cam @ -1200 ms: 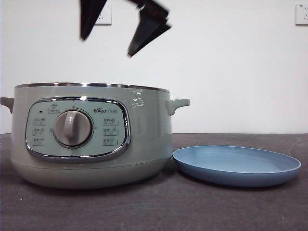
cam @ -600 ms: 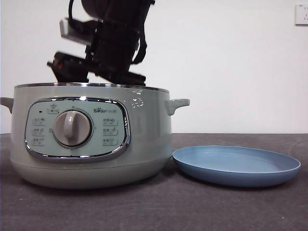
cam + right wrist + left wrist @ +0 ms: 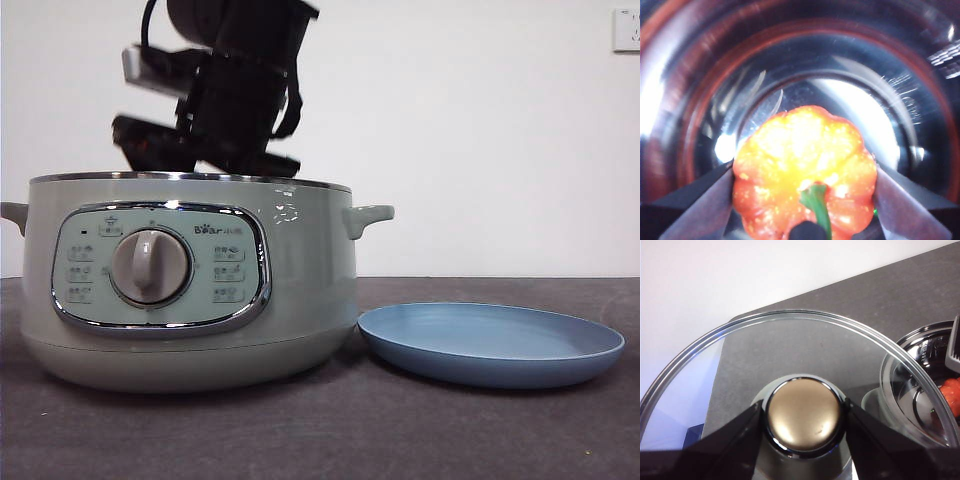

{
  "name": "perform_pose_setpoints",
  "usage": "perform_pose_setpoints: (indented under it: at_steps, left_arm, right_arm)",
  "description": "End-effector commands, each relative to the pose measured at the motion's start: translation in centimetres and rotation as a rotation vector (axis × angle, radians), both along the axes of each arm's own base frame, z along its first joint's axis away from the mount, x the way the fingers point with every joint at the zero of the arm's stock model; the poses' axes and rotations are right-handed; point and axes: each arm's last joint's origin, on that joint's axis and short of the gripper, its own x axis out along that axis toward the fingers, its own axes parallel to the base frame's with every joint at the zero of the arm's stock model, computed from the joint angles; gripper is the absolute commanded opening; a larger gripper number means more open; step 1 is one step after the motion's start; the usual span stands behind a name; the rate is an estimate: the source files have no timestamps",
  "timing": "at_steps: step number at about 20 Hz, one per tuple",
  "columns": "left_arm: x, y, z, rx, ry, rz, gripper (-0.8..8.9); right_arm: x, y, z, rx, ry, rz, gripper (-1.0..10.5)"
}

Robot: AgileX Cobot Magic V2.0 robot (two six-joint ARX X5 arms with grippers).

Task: Take the pumpkin out from the steamer,put the pumpkin in the blue plate,close the lid

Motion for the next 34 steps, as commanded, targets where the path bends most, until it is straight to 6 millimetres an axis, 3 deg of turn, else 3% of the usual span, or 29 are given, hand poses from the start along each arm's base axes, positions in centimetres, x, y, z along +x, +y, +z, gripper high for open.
perform_pose_setpoints:
  at_steps: [1,3,7,11,15,19,22,26,34]
  left_arm:
    - [-0.2,0.1,1.1,-0.034,-0.089,-0.001,-0.08]
    - [-0.2,0.0,1.4,-0.062,-0.106,-0.042,-0.08]
    - [0.0,-0.3,1.8,-0.106,-0.144,-0.1,-0.08]
    - [0.0,-0.3,2.1,-0.118,-0.171,-0.101,-0.08]
    - [0.0,-0.4,2.1,-0.128,-0.165,-0.131,-0.08]
    - [0.8,-0.9,1.9,-0.127,-0.142,-0.152,-0.08]
    - [2.2,-1.8,1.5,-0.131,-0.088,-0.213,-0.08]
    - [4.4,-3.2,0.7,-0.126,-0.004,-0.266,-0.08]
    - [6.5,-4.6,0.0,-0.137,0.056,-0.329,-0.08]
  right_arm:
    - [-0.8,-1.5,3.7,0.044,-0.044,-0.006,-0.1]
    - [-1.9,-4.0,7.0,0.04,-0.042,-0.026,-0.1]
    - [-3.1,-11.7,12.1,0.004,0.04,-0.226,-0.1]
    - [-3.2,-18.6,13.3,-0.129,0.024,-0.533,-0.1]
    - [-4.5,-22.6,12.0,-0.124,-0.001,-0.69,-0.1]
    - [-6.4,-23.9,8.6,-0.061,-0.051,-0.714,-0.1]
    - [-6.5,-23.8,5.4,-0.017,-0.079,-0.706,-0.1]
    - [-5.2,-22.8,1.6,0.091,-0.027,-0.645,-0.1]
    - [-1.8,-21.2,-4.3,0.007,0.054,-0.65,0.0]
